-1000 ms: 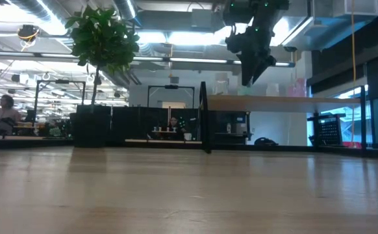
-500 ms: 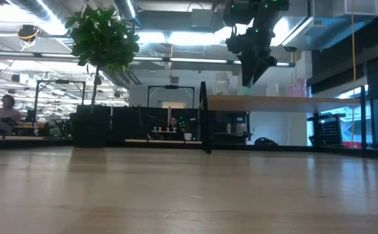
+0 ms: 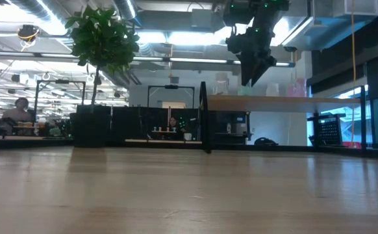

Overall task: Pick and place medicine bottles onto shelf by color
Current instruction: Put the green pill bottle aligned with the other green pill bottles on the shelf

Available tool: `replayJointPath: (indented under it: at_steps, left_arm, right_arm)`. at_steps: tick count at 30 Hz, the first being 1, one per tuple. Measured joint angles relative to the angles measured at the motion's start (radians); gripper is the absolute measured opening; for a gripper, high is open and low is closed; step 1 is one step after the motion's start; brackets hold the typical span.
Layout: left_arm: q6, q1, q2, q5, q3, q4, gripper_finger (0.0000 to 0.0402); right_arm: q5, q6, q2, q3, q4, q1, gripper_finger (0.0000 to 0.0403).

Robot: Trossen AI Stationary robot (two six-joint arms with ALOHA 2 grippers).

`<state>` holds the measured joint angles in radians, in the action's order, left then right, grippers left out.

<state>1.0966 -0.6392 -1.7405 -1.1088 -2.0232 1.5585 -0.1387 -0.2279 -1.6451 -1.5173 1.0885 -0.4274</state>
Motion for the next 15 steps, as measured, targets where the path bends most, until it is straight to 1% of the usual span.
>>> replayJointPath:
  at_steps: [15]
  left_arm:
    - [0.000,-0.001,0.000,0.001,0.000,0.000,0.0267]
  right_arm:
    - [-0.001,0.002,0.000,0.000,0.000,0.000,0.0235]
